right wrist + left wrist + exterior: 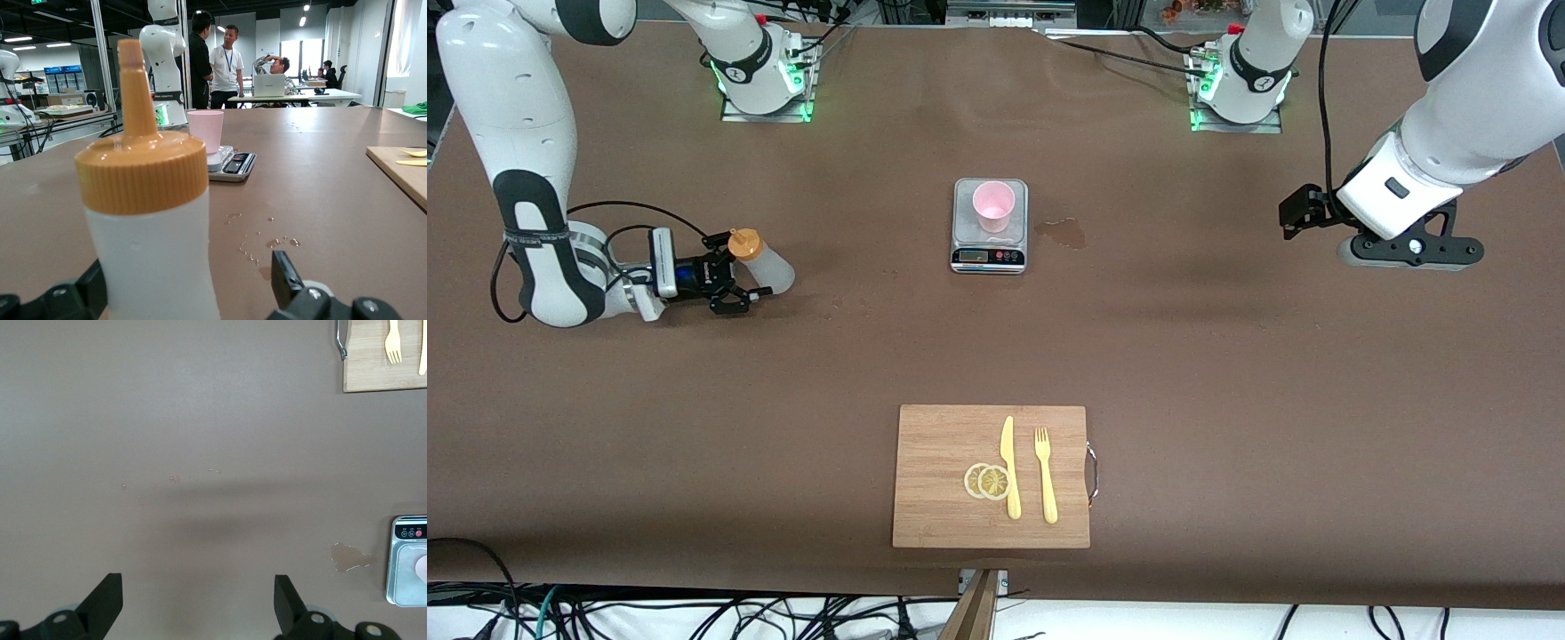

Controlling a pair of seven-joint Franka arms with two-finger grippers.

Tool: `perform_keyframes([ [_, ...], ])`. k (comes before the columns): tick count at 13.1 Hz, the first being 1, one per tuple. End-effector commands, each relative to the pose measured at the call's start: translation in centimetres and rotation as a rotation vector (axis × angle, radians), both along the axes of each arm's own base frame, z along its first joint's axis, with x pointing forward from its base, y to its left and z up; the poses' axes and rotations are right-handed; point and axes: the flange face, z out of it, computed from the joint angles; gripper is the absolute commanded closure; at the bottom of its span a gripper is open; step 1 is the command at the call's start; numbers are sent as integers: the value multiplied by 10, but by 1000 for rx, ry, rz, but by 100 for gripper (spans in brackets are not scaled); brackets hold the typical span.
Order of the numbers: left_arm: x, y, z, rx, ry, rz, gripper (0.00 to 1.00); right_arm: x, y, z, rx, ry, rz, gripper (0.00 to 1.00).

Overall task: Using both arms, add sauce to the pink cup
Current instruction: 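Close the right gripper around the squeeze bottle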

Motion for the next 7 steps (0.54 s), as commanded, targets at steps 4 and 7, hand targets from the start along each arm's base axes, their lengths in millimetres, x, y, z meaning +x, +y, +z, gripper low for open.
perform_keyframes([
  [4,-5,2,5,-17,5,-5,0,-5,20,-11,124,-132,50,0],
  [7,-5,2,5,-18,5,-5,0,-7,20,-14,133,-137,53,11],
])
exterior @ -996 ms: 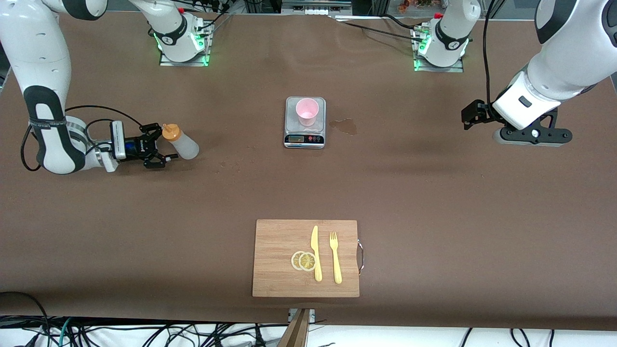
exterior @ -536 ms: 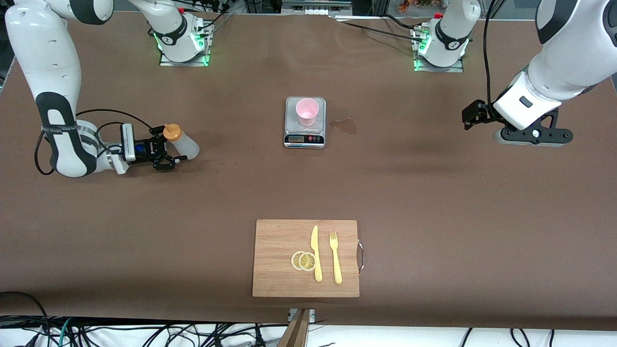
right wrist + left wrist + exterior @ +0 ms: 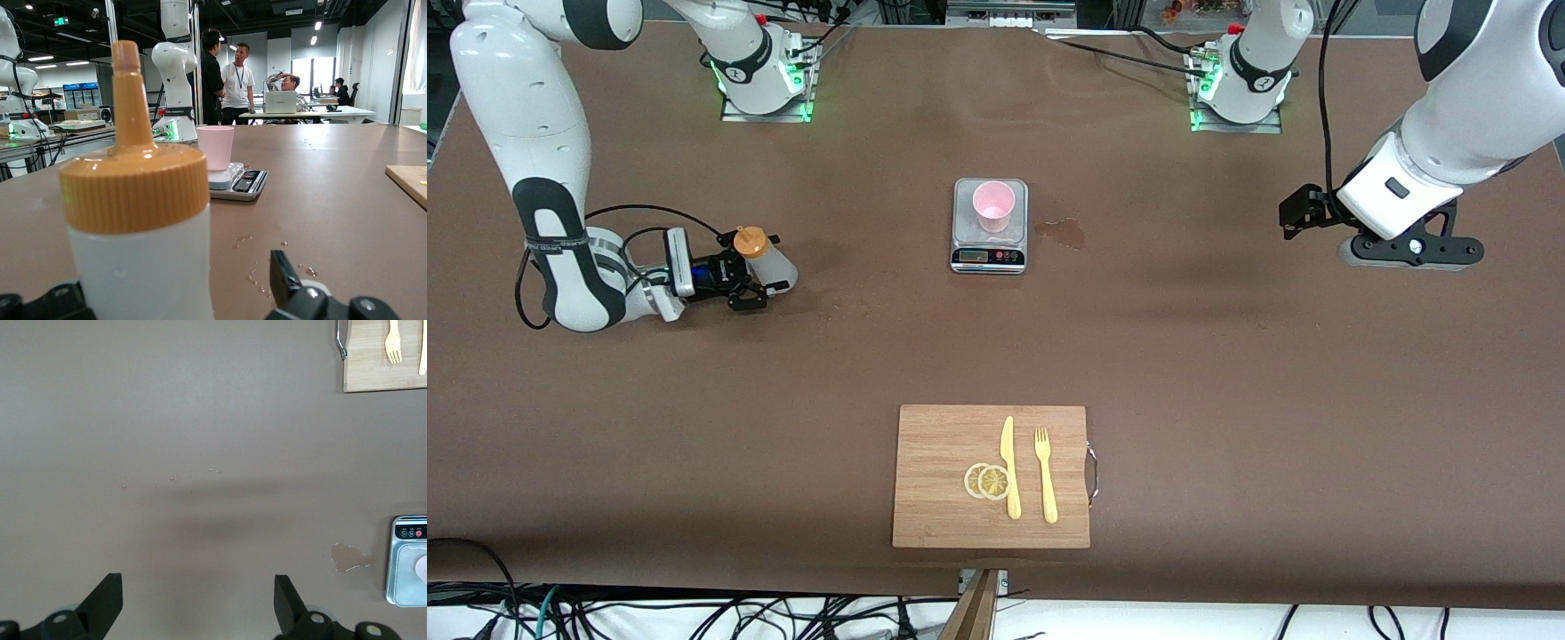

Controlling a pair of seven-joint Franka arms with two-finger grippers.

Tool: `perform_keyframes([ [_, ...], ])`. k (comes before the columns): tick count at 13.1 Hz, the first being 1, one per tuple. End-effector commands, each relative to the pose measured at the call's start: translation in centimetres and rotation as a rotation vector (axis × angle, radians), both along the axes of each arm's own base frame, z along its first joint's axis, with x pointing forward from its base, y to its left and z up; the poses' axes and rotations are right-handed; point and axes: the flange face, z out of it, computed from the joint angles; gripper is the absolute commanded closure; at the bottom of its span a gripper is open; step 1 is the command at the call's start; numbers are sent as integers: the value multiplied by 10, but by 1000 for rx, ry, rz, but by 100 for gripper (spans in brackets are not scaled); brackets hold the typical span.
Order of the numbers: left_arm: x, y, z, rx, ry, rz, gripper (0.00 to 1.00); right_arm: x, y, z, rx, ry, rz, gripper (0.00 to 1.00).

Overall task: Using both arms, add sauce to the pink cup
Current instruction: 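Close the right gripper around the squeeze bottle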

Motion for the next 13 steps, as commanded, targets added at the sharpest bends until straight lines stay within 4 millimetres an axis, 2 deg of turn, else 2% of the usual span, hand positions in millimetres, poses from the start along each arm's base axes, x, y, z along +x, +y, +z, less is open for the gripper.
perform_keyframes([
  [1,-5,2,5,-17,5,-5,0,-5,-2,-10,80,-146,13,20],
  [3,-5,2,5,-17,5,-4,0,-3,-2,-9,79,-150,15,48],
  [5,-5,2,5,-17,5,-5,0,1,-3,-7,77,-158,18,71],
  [7,-5,2,5,-17,5,-5,0,7,-3,-3,71,-168,22,84],
  [10,-5,1,5,-17,5,-7,0,23,1,9,47,-152,32,87],
  [13,-5,1,5,-17,5,-7,0,34,14,23,-17,-91,58,87],
])
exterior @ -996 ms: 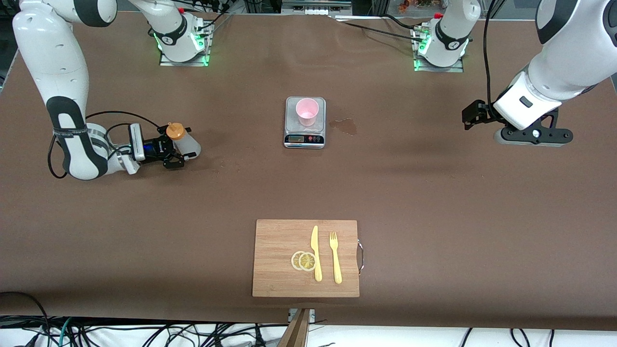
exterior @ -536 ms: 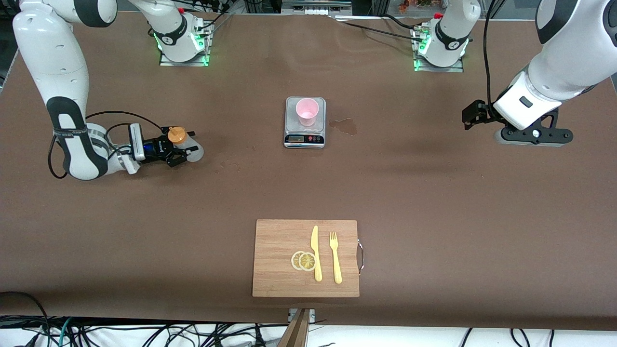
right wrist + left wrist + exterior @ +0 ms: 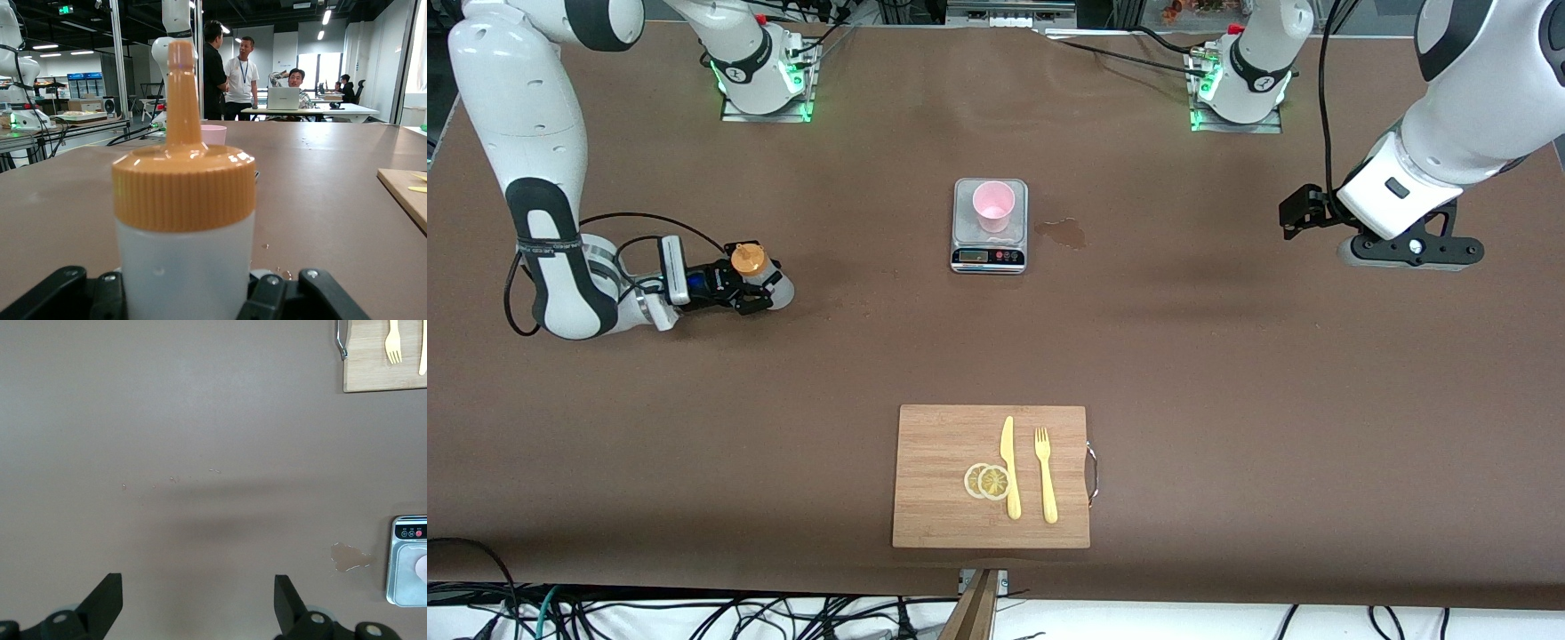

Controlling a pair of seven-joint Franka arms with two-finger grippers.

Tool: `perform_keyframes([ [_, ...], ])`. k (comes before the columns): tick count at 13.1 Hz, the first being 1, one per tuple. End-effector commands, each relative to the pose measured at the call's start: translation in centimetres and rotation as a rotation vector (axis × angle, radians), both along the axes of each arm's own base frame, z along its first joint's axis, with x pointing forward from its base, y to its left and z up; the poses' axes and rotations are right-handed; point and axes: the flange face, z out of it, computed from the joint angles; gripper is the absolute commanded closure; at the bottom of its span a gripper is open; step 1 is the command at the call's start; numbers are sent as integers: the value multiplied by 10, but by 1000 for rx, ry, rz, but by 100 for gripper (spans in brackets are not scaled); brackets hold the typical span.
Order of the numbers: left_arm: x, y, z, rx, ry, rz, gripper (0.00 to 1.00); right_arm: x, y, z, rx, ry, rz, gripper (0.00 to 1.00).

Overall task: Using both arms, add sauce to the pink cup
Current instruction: 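Close the right gripper around the squeeze bottle, then lift the bottle with the right gripper toward the pink cup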

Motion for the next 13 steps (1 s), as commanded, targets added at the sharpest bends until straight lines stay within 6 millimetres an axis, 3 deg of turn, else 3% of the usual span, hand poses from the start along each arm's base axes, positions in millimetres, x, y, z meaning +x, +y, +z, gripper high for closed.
perform_keyframes([
  [1,-5,2,4,-17,6,-5,0,13,14,15,-36,-52,61,87],
  [6,-5,1,4,-17,6,-7,0,23,57,43,-173,89,100,86],
  [9,-5,1,4,-17,6,-7,0,44,86,79,-339,86,76,86],
  [13,-5,1,4,-17,6,-8,0,54,147,112,-554,88,51,86],
])
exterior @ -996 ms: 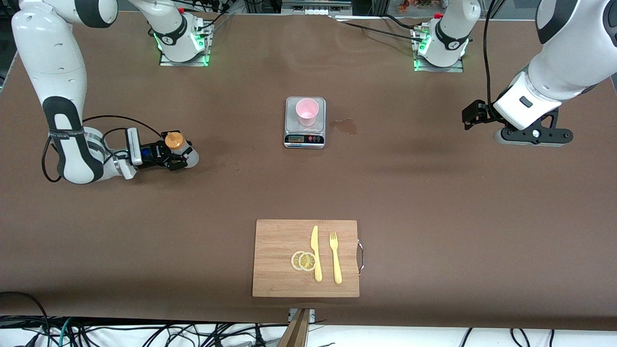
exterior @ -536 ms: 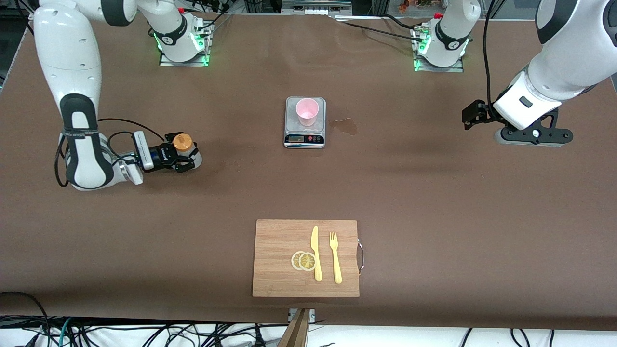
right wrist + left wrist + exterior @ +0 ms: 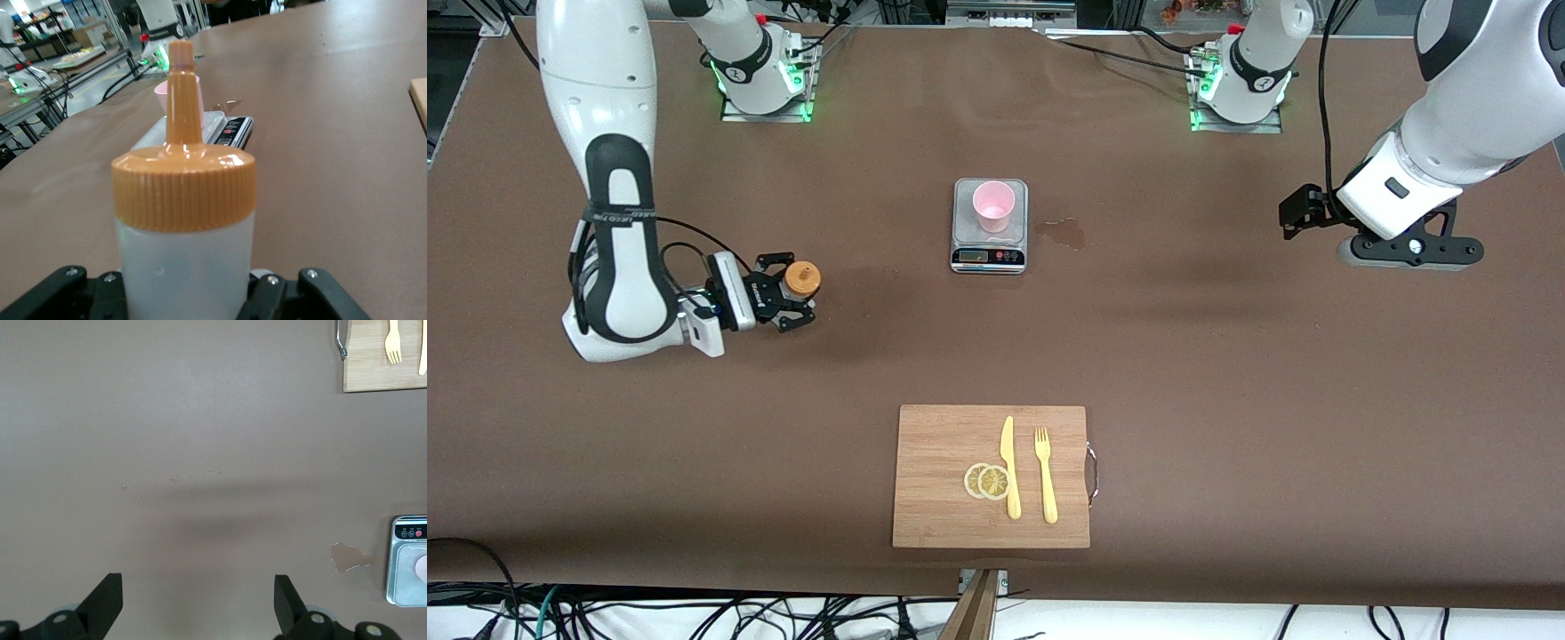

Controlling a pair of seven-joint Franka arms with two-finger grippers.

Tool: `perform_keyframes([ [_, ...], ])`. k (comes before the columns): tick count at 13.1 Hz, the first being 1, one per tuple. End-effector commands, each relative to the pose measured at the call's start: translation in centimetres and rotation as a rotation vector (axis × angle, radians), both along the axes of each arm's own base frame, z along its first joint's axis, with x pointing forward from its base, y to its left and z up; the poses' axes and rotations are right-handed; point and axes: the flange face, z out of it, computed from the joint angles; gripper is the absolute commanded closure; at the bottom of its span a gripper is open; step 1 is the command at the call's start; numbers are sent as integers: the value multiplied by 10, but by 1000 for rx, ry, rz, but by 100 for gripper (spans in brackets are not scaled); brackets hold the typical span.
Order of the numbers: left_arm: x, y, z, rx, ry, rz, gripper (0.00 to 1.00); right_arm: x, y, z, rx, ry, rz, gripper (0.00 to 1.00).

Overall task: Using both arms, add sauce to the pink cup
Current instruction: 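Lift the bottle with the right gripper toward the pink cup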

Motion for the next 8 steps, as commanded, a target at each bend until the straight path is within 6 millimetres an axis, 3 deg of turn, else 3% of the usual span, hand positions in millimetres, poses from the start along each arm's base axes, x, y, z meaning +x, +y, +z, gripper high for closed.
perform_keyframes([
  [1,-5,1,4,-17,6,-7,0,0,38,33,-155,-13,-3,86],
  [3,-5,1,4,-17,6,-6,0,-4,62,51,-254,-14,8,86],
  [8,-5,1,4,-17,6,-6,0,-23,98,100,-558,3,30,86],
])
